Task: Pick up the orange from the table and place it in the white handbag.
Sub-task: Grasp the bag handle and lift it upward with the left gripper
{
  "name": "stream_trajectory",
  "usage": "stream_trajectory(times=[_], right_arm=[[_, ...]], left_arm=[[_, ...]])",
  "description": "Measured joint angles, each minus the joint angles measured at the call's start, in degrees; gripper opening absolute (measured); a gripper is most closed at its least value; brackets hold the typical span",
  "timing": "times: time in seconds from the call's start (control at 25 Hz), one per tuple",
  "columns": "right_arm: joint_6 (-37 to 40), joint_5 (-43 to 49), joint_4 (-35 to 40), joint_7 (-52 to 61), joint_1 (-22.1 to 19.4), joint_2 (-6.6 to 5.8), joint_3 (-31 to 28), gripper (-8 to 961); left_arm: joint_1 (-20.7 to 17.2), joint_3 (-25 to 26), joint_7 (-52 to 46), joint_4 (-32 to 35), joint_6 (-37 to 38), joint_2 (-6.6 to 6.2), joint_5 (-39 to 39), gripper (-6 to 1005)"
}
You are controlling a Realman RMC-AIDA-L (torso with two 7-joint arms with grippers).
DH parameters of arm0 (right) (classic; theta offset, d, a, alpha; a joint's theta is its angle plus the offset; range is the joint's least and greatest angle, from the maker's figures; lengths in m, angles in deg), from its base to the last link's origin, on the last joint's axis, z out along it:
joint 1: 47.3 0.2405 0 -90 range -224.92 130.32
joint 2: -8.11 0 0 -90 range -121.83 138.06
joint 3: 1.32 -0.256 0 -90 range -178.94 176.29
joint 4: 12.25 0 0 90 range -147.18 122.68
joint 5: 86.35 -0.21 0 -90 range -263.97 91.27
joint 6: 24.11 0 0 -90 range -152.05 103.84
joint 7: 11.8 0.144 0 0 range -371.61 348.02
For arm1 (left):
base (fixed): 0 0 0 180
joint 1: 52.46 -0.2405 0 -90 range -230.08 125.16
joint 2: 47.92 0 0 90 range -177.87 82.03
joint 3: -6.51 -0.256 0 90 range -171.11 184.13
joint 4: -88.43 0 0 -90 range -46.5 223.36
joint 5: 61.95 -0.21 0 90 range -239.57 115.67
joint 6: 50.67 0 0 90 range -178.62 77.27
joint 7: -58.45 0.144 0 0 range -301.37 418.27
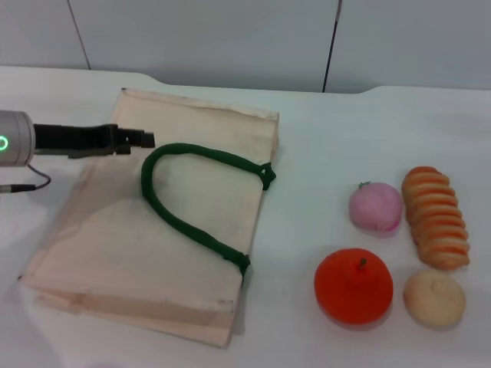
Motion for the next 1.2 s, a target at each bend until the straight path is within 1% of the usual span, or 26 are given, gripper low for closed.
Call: stream_trajectory(times=[0.16, 0.48, 0.64, 0.84, 1.0, 1.2], right_arm=[[0.0, -0.23, 0.0, 0.0, -0.09, 0.0, 0.0, 880], [0.0, -0.32, 0.0, 0.0, 0.16, 0.0, 0.0, 880], [0.0, -0.32, 0.0, 0.0, 0.31, 0.0, 0.0, 880], [-0.07, -0.32, 0.0, 0.0, 0.34, 0.01, 0.0, 879], [-0.22, -0.32, 0.0, 0.0, 0.4, 0.07, 0.0, 879], [-0.34, -0.32, 0.0, 0.06, 0.44, 0.09, 0.0, 879]], left_arm=[[1.23, -0.03, -3.95, 0.0, -0.01, -0.57, -5.08, 519], [3.75, -0.03, -5.59, 0.61, -0.78, -0.71, -10.38, 504], [4.59, -0.04, -6.42, 2.76, -2.35, -0.73, -12.19, 496], [5.51, -0.03, -8.47, 5.47, -5.79, -0.82, -16.24, 487], [5.92, -0.04, -9.36, 6.5, -7.67, -0.87, -17.47, 479], [5.99, -0.04, -10.01, 8.3, -9.29, -1.36, -17.81, 470]])
